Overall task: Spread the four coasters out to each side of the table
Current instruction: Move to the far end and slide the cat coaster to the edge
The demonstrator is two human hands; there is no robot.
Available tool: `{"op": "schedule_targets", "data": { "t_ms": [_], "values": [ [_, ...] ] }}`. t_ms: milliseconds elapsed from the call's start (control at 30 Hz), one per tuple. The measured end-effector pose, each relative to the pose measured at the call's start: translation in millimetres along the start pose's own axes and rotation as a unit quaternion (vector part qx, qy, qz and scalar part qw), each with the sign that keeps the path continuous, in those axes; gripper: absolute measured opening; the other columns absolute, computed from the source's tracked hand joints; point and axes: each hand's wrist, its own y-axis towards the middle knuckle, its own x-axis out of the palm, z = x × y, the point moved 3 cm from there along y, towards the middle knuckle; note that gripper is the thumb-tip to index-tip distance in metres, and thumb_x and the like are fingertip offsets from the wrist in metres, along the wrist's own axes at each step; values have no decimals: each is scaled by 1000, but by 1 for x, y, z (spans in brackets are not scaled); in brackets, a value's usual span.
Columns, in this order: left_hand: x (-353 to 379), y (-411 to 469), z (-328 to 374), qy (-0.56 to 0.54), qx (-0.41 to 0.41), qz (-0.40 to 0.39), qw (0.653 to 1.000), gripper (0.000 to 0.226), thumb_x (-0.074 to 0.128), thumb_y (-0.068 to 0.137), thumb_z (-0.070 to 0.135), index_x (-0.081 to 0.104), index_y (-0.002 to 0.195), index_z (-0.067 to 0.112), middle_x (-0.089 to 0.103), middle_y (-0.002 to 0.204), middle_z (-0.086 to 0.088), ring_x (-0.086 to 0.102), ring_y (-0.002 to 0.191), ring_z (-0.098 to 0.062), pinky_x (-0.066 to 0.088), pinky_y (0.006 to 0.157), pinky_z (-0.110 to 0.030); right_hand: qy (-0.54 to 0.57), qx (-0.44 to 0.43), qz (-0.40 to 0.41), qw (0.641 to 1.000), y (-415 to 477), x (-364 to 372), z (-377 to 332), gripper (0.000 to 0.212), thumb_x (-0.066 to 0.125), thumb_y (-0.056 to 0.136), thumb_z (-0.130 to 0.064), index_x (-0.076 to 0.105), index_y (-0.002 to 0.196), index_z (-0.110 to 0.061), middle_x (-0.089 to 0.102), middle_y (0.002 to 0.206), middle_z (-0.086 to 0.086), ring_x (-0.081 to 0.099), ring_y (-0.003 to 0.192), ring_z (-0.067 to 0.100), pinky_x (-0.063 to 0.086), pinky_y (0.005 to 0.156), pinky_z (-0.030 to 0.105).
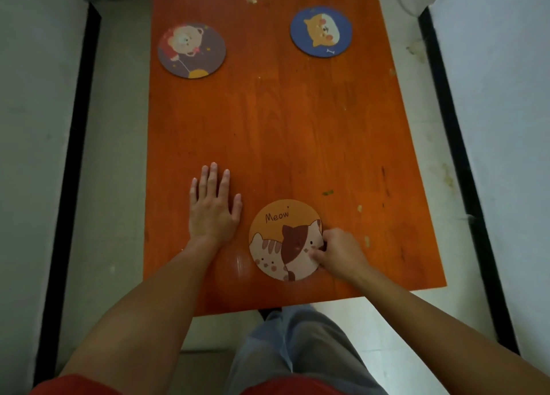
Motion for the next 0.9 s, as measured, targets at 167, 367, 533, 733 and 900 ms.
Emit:
{"op": "schedule_targets", "data": {
  "t_ms": [167,367,533,733,900],
  "values": [
    [1,-3,1,12,1,-10,1000,60,24,97,48,19,148,17,14,159,-12,2,147,-24,5,119,-46,3,11,-43,999,-9,1,5,15,67,87,-21,62,73,-16,67,59,-4,66,50,7,60,55,33],
    [-3,-9,6,24,-4,-22,999,59,23,98,45,19,148,14,15,158,-16,5,146,-29,7,119,-47,-36,8,-8,999,-9,7,8,14,64,86,-19,64,77,-9,70,70,8,68,61,20,60,58,41],
    [-10,-12,13,28,-13,-40,999,57,26,99,41,21,148,12,17,157,-18,7,146,-32,10,118,-48,-145,-23,55,988,-6,6,9,29,65,83,-42,52,72,-19,59,68,-1,58,59,14,52,58,31],
    [-37,-8,37,60,-4,-60,996,38,44,94,31,51,125,11,49,134,-17,43,124,-32,36,100,-44,-222,-49,85,970,-9,-26,23,46,58,76,-67,48,68,-23,53,60,-5,51,52,9,46,48,25],
    [-61,-2,85,48,61,-72,994,20,46,93,28,58,96,13,59,95,-7,57,84,-25,50,74,-39,-309,-110,135,935,-15,-83,28,32,51,89,-53,45,77,-23,44,62,-6,44,53,7,34,48,20]
  ]
}}
